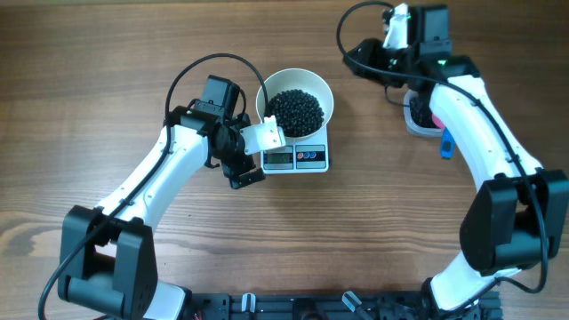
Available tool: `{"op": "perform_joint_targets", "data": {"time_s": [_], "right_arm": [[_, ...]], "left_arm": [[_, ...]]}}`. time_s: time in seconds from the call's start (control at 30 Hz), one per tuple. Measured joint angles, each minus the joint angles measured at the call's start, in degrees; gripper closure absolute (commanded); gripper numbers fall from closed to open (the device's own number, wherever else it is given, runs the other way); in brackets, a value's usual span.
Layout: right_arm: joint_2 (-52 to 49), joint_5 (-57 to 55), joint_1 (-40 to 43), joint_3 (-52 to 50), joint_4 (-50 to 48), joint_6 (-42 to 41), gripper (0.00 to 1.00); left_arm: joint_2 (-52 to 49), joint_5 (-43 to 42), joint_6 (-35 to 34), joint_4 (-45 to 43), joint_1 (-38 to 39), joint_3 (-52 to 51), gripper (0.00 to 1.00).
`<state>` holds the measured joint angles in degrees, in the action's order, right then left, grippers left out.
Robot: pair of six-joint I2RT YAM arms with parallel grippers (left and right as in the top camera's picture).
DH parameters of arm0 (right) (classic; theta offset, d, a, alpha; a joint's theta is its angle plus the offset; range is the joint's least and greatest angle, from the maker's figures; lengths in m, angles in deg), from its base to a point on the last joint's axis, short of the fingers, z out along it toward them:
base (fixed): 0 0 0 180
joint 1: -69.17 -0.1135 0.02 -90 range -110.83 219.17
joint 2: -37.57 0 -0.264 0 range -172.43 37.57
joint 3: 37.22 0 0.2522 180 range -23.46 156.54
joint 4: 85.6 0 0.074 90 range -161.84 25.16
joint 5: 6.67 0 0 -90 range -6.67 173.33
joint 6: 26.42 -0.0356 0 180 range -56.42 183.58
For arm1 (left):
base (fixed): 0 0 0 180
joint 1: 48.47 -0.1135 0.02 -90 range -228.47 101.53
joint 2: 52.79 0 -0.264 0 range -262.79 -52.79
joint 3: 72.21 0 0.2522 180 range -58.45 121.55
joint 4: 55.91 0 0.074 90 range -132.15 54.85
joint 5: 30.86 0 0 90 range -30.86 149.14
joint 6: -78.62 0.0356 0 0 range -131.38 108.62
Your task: Scoop item into bowl and weigh 150g on scale
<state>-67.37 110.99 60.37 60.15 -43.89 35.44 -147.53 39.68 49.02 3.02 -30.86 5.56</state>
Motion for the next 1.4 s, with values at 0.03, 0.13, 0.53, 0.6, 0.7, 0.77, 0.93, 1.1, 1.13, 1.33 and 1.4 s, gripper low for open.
{"op": "perform_joint_targets", "data": {"time_s": [0.03,0.13,0.53,0.6,0.7,0.77,0.93,1.1,1.13,1.33,1.4], "right_arm": [[0.00,0.48,-0.63,0.00,0.87,-0.72,0.50],[0.00,0.90,-2.58,0.00,3.04,-2.34,0.47],[-0.52,-10.97,-10.40,0.00,8.46,-3.15,0.45],[-2.08,-11.76,-10.71,-0.02,8.37,-3.28,0.50],[-3.76,-12.33,-10.91,-0.07,8.09,-3.54,0.50],[-4.26,-12.52,-10.93,-0.35,8.09,-3.52,0.50],[-4.35,-13.18,-10.93,-0.61,5.11,-3.54,0.51],[-4.46,-12.07,-10.93,-0.81,-5.20,-3.54,0.55],[-4.46,-11.87,-10.93,-0.81,-6.19,-3.50,0.55],[-4.44,-10.12,-8.20,0.42,-5.05,-2.62,0.45],[-3.78,-10.12,-5.68,1.42,-3.10,-2.43,0.44]], "left_arm": [[0.00,0.00,0.00,-0.02,0.00,0.00,0.00],[0.00,0.02,0.00,-0.02,0.00,0.00,0.00],[0.00,0.02,0.00,0.00,0.00,0.00,0.00],[0.00,0.02,0.00,0.00,0.00,0.00,0.00],[0.00,0.02,0.00,0.00,0.00,0.00,0.00],[0.00,0.02,0.00,0.00,0.00,0.00,0.00],[0.00,0.02,0.00,0.00,0.00,0.00,0.00],[0.00,0.02,0.00,-0.02,0.00,0.00,0.00],[0.00,0.02,0.00,0.02,0.00,0.00,0.00],[0.00,0.02,0.00,0.00,0.00,0.00,0.00],[0.00,0.00,0.00,0.00,0.00,0.00,0.00]]}}
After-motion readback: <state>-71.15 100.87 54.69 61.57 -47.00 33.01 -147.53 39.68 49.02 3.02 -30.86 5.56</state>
